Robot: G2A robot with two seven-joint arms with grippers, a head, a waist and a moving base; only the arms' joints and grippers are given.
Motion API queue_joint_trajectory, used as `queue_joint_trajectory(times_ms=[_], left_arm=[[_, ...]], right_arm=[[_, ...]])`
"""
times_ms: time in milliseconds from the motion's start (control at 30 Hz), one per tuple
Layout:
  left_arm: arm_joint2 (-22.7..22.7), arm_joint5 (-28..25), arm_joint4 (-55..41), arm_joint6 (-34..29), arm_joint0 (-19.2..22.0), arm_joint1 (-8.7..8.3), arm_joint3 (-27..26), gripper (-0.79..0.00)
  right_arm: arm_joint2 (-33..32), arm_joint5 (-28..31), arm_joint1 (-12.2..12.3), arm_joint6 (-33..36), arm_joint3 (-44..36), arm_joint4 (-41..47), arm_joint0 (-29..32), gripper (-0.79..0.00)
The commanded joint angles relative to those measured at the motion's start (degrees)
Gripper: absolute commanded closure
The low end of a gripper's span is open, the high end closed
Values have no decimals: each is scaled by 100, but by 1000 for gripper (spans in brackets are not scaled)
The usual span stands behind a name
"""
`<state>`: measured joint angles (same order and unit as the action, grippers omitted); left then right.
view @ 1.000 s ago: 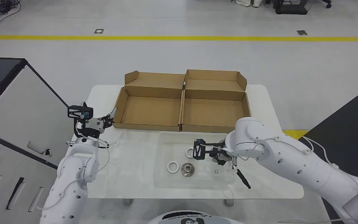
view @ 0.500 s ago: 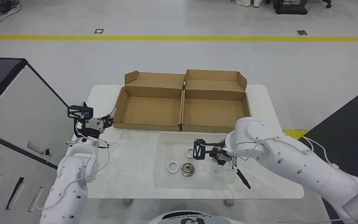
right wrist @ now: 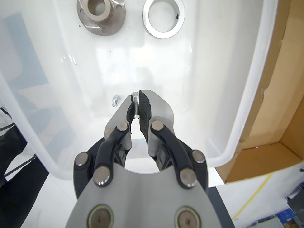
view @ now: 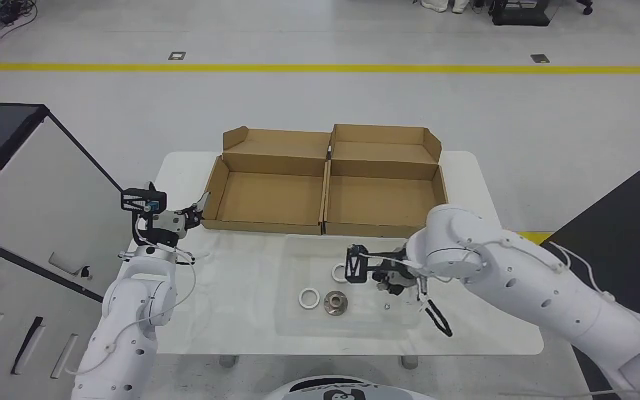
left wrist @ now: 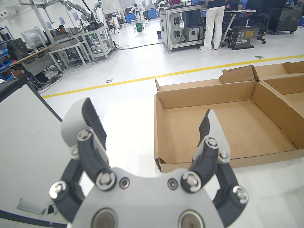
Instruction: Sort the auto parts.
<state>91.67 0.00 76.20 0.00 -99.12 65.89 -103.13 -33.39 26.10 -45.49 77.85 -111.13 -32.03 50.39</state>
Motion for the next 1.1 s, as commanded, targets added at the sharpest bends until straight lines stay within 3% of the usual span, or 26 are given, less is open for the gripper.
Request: queue_joint_trajectory(times_ms=[0, 333, 667, 1067], left_arm=[[0, 0, 0, 0, 0, 0, 0, -785], [0, 0, 0, 0, 0, 0, 0, -785], [0, 0, 0, 0, 0, 0, 0, -785], [0, 0, 0, 0, 0, 0, 0, -785]], right_arm=[[-111, 1, 27, -70, -15, 231, 27, 0], [-1012, 355, 312, -839, 3, 1488, 507, 0], [-2025, 773, 669, -1572, 98, 1957, 1416, 0], [-3094, 1877, 969, -2312, 384, 3035, 2436, 0]])
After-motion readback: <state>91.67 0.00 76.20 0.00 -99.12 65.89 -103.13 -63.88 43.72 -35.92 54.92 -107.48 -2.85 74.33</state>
